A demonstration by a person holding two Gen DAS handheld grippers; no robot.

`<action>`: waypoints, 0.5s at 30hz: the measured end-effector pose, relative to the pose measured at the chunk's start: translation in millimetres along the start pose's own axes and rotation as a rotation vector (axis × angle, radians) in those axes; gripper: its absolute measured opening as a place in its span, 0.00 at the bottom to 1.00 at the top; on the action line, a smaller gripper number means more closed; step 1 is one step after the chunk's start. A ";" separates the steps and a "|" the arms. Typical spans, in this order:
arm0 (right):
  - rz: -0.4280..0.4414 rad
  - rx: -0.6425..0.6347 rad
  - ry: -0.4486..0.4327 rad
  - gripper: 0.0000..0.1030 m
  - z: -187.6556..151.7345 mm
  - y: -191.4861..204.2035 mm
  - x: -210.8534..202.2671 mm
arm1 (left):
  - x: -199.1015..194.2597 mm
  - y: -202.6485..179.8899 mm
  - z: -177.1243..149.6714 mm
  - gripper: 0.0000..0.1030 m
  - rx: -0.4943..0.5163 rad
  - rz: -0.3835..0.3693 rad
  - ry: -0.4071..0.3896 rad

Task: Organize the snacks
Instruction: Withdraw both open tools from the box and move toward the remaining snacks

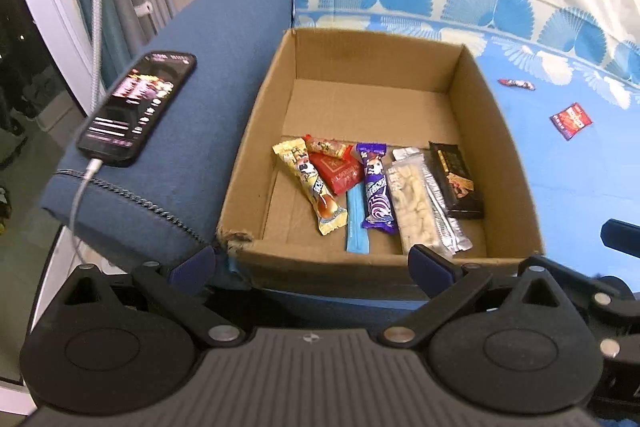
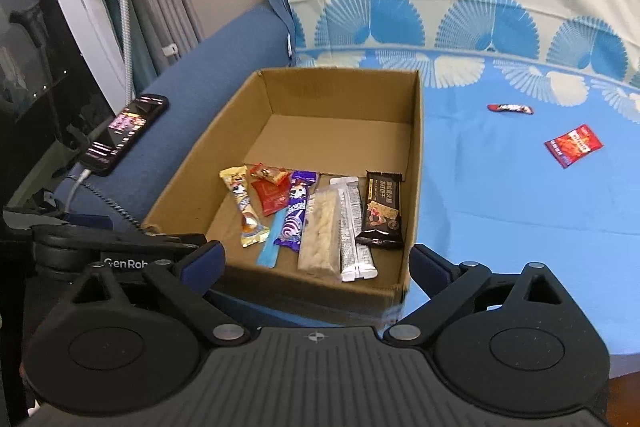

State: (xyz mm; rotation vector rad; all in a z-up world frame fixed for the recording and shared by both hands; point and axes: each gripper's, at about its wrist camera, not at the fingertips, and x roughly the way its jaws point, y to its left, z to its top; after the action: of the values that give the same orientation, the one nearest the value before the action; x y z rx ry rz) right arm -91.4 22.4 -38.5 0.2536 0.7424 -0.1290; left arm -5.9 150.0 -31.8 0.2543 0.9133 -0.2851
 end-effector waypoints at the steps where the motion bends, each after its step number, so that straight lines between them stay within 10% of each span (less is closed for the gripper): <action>1: -0.003 -0.009 -0.012 0.96 -3.4 2.1 -8.1 | -7.1 -0.1 -3.1 1.00 -0.004 0.002 -0.013; 15: -0.020 -0.064 -0.150 0.99 -25.3 11.4 -76.2 | -75.8 -9.9 -25.1 1.00 -0.013 0.008 -0.143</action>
State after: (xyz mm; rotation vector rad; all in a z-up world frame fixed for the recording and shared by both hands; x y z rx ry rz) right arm -161.2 42.2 -2.3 0.1739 0.5993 -0.1417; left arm -71.7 159.3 13.5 0.2224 0.7724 -0.2856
